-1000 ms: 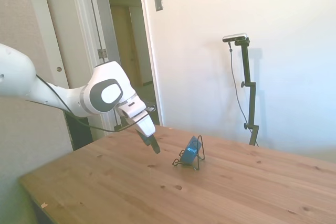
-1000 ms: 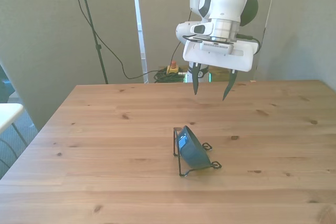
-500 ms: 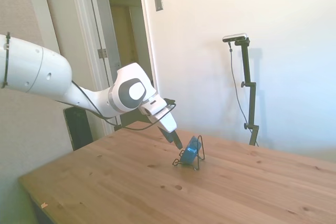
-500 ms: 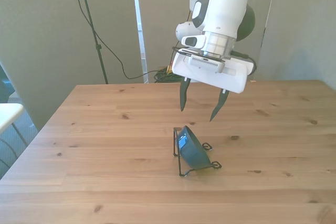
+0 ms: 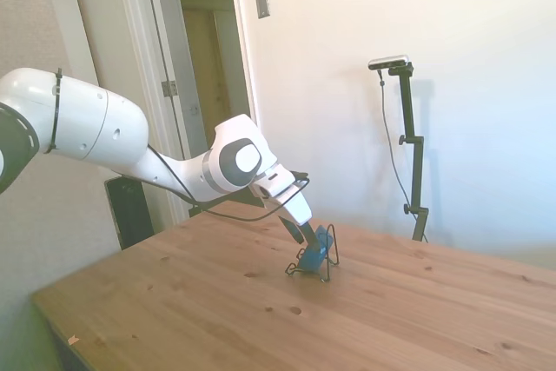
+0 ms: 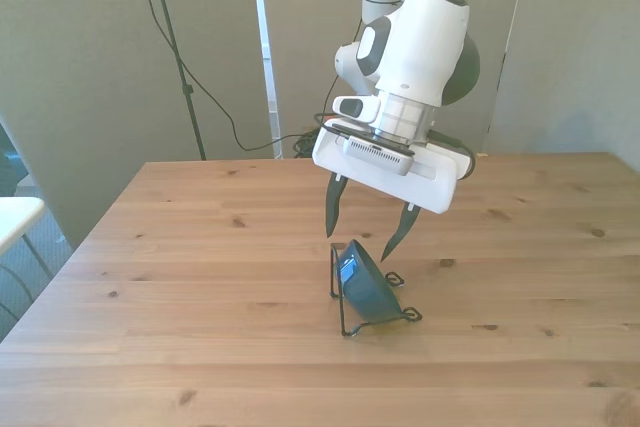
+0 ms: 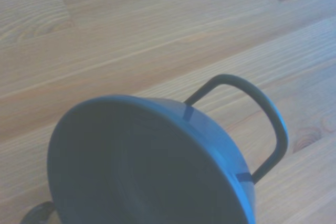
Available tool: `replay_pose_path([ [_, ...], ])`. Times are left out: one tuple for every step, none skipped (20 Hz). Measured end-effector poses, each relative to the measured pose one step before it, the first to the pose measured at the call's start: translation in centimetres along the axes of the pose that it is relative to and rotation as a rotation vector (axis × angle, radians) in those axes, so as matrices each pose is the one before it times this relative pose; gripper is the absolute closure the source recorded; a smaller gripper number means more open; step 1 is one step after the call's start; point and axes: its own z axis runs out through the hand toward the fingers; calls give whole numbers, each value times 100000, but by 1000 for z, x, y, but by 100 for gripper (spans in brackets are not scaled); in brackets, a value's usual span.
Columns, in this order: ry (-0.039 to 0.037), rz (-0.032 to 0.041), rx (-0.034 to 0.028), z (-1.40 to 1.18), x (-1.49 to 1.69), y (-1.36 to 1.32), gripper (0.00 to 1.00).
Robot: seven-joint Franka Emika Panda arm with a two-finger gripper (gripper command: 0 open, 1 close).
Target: Unload the bowl
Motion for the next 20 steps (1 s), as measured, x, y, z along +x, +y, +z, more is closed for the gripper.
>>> replay_pose_path([
  [89, 97, -401, 228, 85, 37, 0],
  [100, 100, -337, 186, 86, 26, 0],
  [119, 112, -292, 153, 103, 29, 0],
  [322, 64, -334, 139, 175, 38, 0],
  [484, -2, -387, 114, 212, 34, 0],
  [314, 147, -394, 154, 209, 51, 100],
  [156, 281, -543, 239, 210, 54, 100],
  [18, 117, -574, 207, 78, 51, 100],
  [-23, 27, -420, 159, 19, 29, 100],
  [-21, 21, -287, 91, 11, 24, 100],
  [-14, 11, -210, 44, 6, 15, 100],
  [-4, 6, -142, 7, 6, 7, 100],
  [0, 22, -155, 4, 16, 15, 100],
  [-10, 22, -181, 15, 12, 21, 100],
  [-13, 21, -181, 23, 11, 24, 100],
  [-2, 36, -219, 29, 23, 32, 100],
  [24, 52, -242, 27, 36, 38, 100],
  [18, 47, -314, 32, 40, 45, 100],
  [40, 47, -433, 52, 53, 59, 100],
  [72, 60, -352, 57, 54, 46, 100],
])
